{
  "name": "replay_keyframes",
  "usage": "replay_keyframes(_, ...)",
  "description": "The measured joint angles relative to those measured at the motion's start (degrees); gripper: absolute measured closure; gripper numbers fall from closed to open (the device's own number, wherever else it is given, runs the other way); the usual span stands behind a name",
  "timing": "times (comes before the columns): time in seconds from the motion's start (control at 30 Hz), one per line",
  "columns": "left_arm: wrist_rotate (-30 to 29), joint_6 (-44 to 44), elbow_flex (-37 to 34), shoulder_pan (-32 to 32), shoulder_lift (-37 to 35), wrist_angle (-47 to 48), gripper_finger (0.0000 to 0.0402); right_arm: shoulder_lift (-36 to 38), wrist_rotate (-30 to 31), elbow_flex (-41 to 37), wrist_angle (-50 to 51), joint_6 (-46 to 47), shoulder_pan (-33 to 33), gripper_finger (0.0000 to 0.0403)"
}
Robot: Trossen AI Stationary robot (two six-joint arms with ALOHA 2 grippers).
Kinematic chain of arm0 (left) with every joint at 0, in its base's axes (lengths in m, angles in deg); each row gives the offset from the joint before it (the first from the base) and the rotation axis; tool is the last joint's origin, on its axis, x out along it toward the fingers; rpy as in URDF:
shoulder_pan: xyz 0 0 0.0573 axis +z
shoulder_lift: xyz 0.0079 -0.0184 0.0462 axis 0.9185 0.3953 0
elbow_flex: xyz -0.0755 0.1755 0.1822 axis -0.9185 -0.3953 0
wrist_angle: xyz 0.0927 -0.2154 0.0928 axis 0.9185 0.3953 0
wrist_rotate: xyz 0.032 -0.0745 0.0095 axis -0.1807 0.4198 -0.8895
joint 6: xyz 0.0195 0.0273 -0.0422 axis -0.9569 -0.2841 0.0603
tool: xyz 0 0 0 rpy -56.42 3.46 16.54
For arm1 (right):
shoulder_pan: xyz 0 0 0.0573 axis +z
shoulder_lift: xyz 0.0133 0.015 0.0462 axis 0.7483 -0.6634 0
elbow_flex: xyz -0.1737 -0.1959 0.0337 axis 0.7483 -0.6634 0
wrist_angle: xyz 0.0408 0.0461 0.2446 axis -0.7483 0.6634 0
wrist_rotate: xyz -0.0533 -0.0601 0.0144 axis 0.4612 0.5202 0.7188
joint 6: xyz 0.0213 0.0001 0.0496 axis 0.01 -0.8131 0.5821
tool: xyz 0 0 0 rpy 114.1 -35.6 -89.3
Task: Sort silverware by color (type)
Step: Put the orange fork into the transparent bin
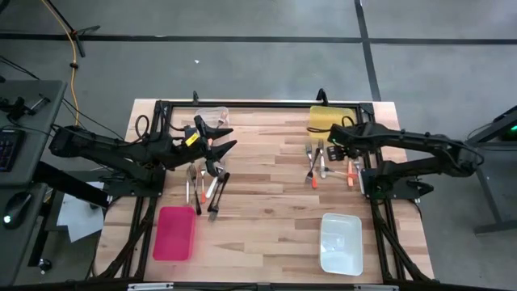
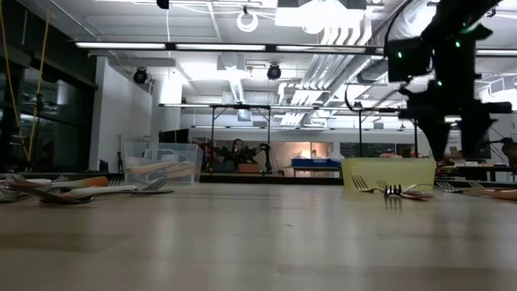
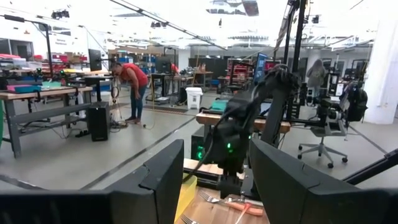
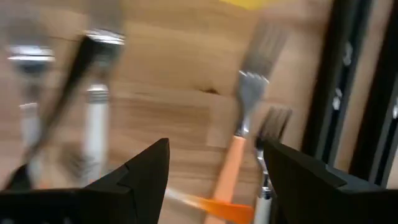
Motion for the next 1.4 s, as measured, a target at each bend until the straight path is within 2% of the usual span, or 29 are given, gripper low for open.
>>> replay_keyframes(0.23, 0.0, -0.48, 0.0, 0.36, 0.0, -0.01, 0.0229, 0.0, 0.25, -7.57, -6.43, 6.8, -0.9, 0.0157)
replay_keyframes(0.47, -0.04, -0.1, 0.02, 1.65, 0.0, -0.03, 0.0229, -0.16, 0.35, -12.34, -13.19, 8.98, -0.9, 0.0167)
replay_keyframes(0.67, -0.04, 0.04, 0.02, 2.23, 0.0, -0.03, 0.0229, -0.24, 0.56, -13.44, -13.89, 10.22, -0.9, 0.0221)
replay_keyframes(1.03, -0.02, 0.04, 0.02, 2.21, 0.0, -0.05, 0.0229, -0.27, 2.11, -13.6, -13.59, 9.85, -0.9, 0.038)
replay_keyframes(1.1, -0.02, 0.05, 0.02, 2.21, 0.0, -0.07, 0.0229, -0.25, 2.32, -13.58, -13.89, 9.59, -0.71, 0.0391)
replay_keyframes(1.23, 0.0, 0.48, 0.02, 2.21, 0.0, -0.06, 0.0229, -0.24, 2.36, -13.58, -14.48, 9.69, -0.35, 0.0383)
replay_keyframes(1.4, 0.0, 0.48, 0.02, 2.21, 0.0, -0.07, 0.0229, -0.23, 1.97, -13.49, -14.49, 8.42, -0.33, 0.0396)
